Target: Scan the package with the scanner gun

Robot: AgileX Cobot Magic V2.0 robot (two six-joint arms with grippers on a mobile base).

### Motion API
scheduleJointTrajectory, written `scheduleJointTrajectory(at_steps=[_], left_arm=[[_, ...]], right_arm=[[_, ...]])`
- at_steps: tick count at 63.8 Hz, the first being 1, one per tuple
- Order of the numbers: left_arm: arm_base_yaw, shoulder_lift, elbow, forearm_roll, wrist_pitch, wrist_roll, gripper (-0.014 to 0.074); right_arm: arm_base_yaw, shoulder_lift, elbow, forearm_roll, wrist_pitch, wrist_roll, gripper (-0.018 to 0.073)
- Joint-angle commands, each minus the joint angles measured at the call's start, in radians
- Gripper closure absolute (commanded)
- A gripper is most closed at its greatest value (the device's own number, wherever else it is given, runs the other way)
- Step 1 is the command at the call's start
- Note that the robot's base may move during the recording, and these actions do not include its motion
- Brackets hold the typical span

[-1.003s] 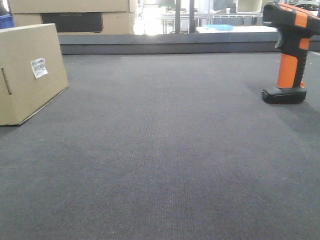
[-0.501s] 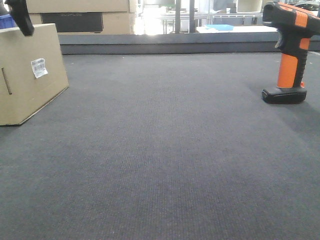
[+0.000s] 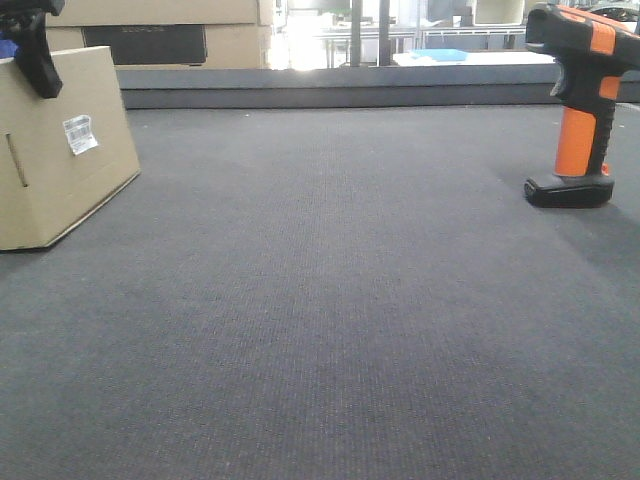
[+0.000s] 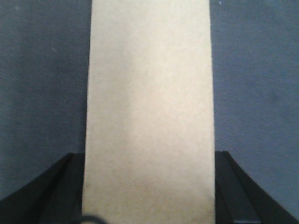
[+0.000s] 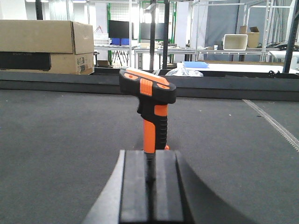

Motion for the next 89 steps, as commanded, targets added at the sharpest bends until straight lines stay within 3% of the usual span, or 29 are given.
scheduleJointTrajectory(at_steps=[1, 14, 17, 28, 33, 39, 49, 67, 89], left_arm=[[-0.005, -0.002, -0.037, -0.075, 0.028, 0.000, 0.0707], [-0.016, -0.002, -0.141, -0.329, 0.149, -0.010, 0.0707], [-0.033, -0.002, -0.141, -0.349, 0.147, -0.044, 0.0707], [-0.144, -0.002, -0.105, -0.326, 0.080, -0.168, 0.0707], [-0.210, -0.002, -0.071, -0.323, 0.032, -0.196, 0.0707], [-0.304, -0.002, -0.018, -0.319, -0.089, -0.259, 0.0707], [-0.395, -0.002, 0.024, -0.319, -0.218, -0.297, 0.0707], [-0.414, -0.002, 0.039, -0.316, -0.357, -0.318, 0.0707], [-0.412, 0.002, 0.043, -0.270, -0.346, -0.318, 0.0707]], right_arm=[[0.002, -0.003, 0.000, 0.005, -0.052, 0.002, 0.0721], [0.002, -0.003, 0.000, 0.005, -0.143, 0.002, 0.0721], [0.002, -0.003, 0.000, 0.007, -0.146, 0.002, 0.0721], [0.002, -0.003, 0.000, 0.183, -0.052, 0.005, 0.0721], [0.002, -0.003, -0.054, 0.140, 0.031, 0.005, 0.0721], [0.002, 0.015, -0.168, 0.008, 0.158, 0.005, 0.0721], [0.002, 0.166, -0.314, -0.018, 0.269, 0.005, 0.0721], [0.002, 0.489, -0.461, -0.018, 0.252, 0.005, 0.0721], [0.002, 0.774, -0.466, -0.018, -0.043, 0.005, 0.0721]])
